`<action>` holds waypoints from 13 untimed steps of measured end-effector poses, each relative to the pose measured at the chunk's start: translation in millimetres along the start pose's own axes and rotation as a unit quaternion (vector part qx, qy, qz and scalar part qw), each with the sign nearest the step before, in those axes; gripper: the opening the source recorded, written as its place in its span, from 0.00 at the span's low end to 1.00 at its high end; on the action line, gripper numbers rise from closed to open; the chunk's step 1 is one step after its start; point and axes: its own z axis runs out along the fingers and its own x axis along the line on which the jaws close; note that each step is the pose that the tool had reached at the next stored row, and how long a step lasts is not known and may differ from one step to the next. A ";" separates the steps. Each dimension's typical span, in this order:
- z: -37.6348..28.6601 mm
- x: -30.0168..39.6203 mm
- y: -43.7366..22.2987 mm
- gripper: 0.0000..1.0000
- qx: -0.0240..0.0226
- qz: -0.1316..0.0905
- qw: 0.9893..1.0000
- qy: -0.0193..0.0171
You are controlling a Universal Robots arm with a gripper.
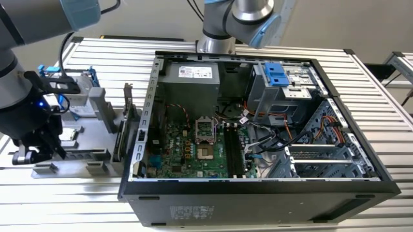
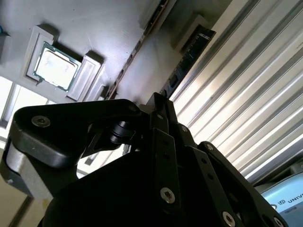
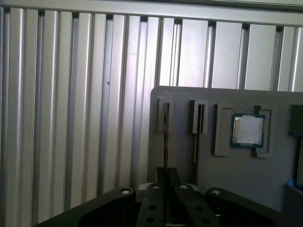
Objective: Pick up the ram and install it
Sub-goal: 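Pick up the ram and move it above insertion slot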
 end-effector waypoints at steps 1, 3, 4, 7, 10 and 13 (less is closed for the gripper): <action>-1.1 0.0 0.0 0.00 0.000 0.000 1.000 0.000; -3.6 0.0 0.0 0.00 0.000 0.000 1.000 0.000; -4.8 0.0 0.0 0.00 0.000 0.000 1.000 0.000; -8.6 0.1 0.1 0.00 0.000 0.000 1.000 0.000; -12.4 0.1 0.1 0.00 0.000 0.000 1.000 0.000; -16.0 0.1 0.1 0.00 0.000 0.000 1.000 0.000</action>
